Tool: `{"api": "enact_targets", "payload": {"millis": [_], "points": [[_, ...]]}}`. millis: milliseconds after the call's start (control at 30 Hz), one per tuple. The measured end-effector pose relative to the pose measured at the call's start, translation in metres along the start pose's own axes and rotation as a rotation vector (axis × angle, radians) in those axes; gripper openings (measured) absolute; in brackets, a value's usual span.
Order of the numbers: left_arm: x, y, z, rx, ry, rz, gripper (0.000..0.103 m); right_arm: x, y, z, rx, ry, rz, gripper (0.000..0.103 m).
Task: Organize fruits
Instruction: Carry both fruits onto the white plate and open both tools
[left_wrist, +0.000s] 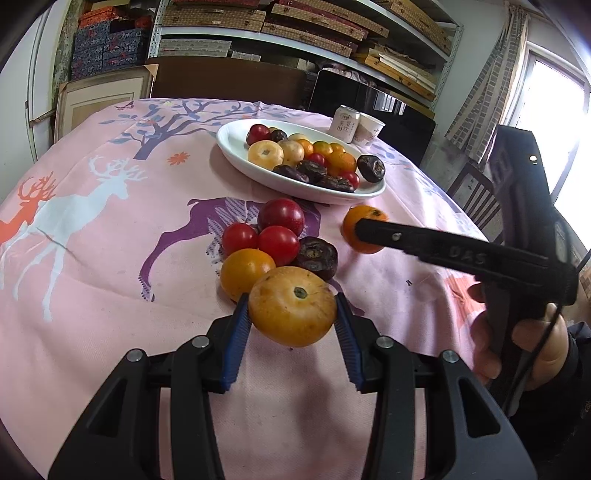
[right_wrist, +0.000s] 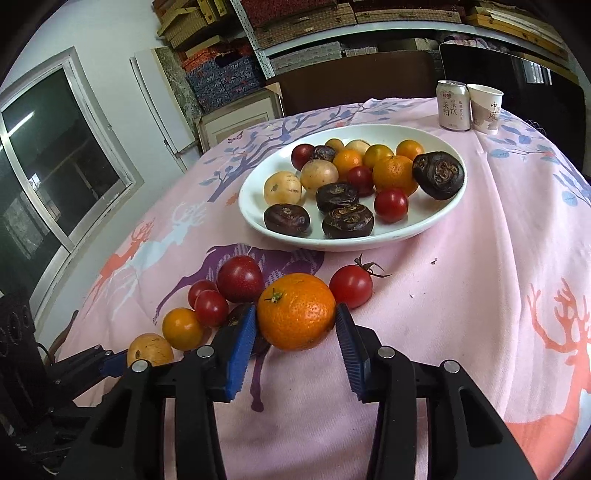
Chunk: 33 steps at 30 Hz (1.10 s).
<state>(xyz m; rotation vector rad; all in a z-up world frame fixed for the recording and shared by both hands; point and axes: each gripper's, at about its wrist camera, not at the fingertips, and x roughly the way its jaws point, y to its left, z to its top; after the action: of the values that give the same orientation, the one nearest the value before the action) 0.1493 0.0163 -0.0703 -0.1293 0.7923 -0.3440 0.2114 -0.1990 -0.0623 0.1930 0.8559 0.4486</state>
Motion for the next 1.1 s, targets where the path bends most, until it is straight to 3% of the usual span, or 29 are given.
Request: {"api": "enact_targets", "payload": {"millis": [500,767,933,1100], "points": [[-0.008,0.003,0.011,0.002,-0.009,-0.014,0.044,-0.053,-0.046,0.006,0.065,-0.100,-0.039,0.044],[-0.007,0.000,0.089,0.061,-0.070,0.029,0.044,-0.058,-0.049,0.043,0.040,-0.163,-0.065,0.044],[0.034,0.012,0.140,0.037,-0.050,0.050,0.044,-0.035,-0.048,0.071,0.021,-0.160,-0.094,0.044],[0.080,0.026,0.170,-0.014,-0.017,0.060,0.044,-0.004,-0.044,0.085,-0.010,-0.135,-0.116,0.045]]}}
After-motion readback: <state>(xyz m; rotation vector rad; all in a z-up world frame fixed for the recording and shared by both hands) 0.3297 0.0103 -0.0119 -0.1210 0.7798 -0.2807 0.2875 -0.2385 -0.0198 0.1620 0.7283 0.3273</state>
